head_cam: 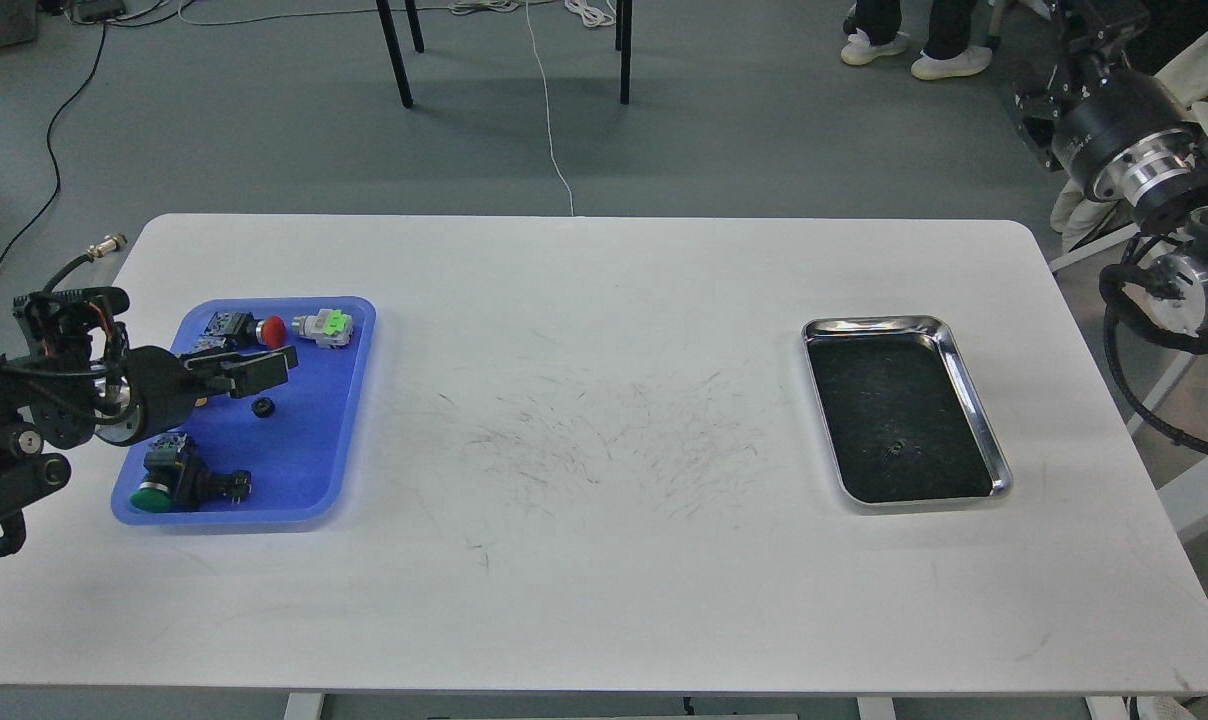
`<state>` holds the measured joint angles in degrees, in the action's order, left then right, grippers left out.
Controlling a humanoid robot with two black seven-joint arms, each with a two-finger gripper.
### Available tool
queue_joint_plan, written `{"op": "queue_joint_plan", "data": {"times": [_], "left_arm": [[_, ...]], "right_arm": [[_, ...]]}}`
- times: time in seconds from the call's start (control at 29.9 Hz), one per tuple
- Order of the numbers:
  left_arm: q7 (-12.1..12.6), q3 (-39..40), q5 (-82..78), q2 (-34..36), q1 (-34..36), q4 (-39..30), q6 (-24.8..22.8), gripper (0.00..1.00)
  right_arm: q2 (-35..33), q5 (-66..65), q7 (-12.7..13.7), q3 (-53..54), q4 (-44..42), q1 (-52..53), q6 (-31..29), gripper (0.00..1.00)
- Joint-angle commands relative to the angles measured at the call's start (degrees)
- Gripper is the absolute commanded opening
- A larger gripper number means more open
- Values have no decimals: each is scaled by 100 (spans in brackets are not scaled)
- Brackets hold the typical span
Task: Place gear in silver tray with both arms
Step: 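Lower the left gripper into the blue tray onto another black gear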
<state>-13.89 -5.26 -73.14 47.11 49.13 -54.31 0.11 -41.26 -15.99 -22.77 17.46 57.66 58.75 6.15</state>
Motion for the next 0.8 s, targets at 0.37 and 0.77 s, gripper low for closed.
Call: {"op": "queue_joint_plan", "data": {"times": [0.37, 0.77], "left_arm": [[-623, -89, -973, -141, -176, 140, 174, 83], [-870, -159, -1537, -176, -220, 614, 252, 74]], "right_arm": [[30, -10, -8, 3, -53, -12, 0, 92], [30, -10, -8, -15, -26, -30, -9, 92]]}}
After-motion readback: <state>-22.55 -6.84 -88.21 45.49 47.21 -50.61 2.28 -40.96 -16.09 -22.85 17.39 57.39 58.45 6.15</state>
